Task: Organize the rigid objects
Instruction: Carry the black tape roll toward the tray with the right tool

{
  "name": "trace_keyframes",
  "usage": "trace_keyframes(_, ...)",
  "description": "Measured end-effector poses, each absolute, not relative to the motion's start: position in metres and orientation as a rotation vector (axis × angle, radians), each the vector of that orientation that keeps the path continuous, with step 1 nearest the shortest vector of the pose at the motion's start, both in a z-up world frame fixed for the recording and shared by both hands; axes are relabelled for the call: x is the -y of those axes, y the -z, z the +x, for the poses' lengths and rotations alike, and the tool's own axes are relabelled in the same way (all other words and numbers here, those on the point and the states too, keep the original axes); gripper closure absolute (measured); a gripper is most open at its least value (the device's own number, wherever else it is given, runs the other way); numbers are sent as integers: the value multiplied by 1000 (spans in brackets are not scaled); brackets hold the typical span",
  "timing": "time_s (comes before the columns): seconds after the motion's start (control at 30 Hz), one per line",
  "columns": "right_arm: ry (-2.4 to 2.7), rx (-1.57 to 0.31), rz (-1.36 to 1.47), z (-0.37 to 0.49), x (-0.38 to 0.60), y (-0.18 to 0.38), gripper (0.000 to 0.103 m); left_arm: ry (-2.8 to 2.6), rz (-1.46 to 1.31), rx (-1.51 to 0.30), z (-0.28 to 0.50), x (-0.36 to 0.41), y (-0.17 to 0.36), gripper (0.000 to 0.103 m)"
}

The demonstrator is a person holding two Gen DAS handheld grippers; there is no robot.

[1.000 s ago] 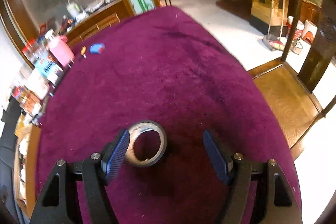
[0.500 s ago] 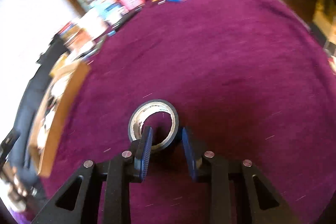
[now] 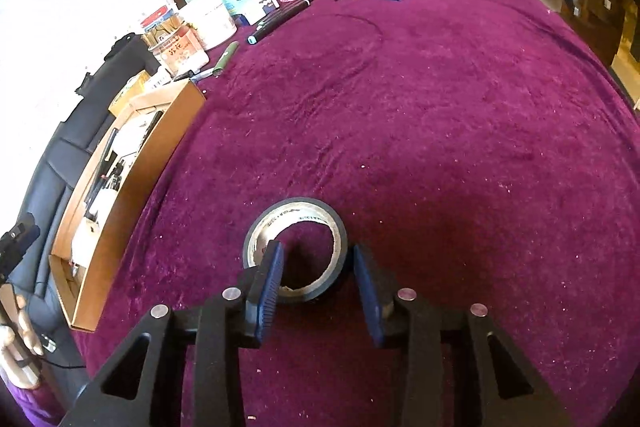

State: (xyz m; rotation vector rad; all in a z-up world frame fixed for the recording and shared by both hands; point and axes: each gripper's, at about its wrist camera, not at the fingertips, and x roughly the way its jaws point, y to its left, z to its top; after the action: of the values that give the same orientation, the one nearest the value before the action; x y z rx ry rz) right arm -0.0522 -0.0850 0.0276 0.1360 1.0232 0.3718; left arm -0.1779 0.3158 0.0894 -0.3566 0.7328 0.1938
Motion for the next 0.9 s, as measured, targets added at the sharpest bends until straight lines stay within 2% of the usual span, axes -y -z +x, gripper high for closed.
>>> trace_keyframes(0.23, -357, -1005, 104, -46, 71, -28, 64, -251, -450, -742, -184, -352, -81, 12)
trace_keyframes(0.3, -365, -996, 87, -47, 65, -28, 75, -274, -464, -736, -186, -361, -80, 12)
trace_keyframes(0.33, -374, -996, 83, -48, 62, -27, 77, -282, -473, -734, -186, -365, -80, 12)
trace_keyframes(0.63, -442, -964, 98, -52, 44, -33, 77, -350, -537, -743, -165, -407, -82, 12)
trace_keyframes(0.9, -486, -971, 136, -51, 34, -30, 77, -212, -393, -781, -130, -355, -87, 12)
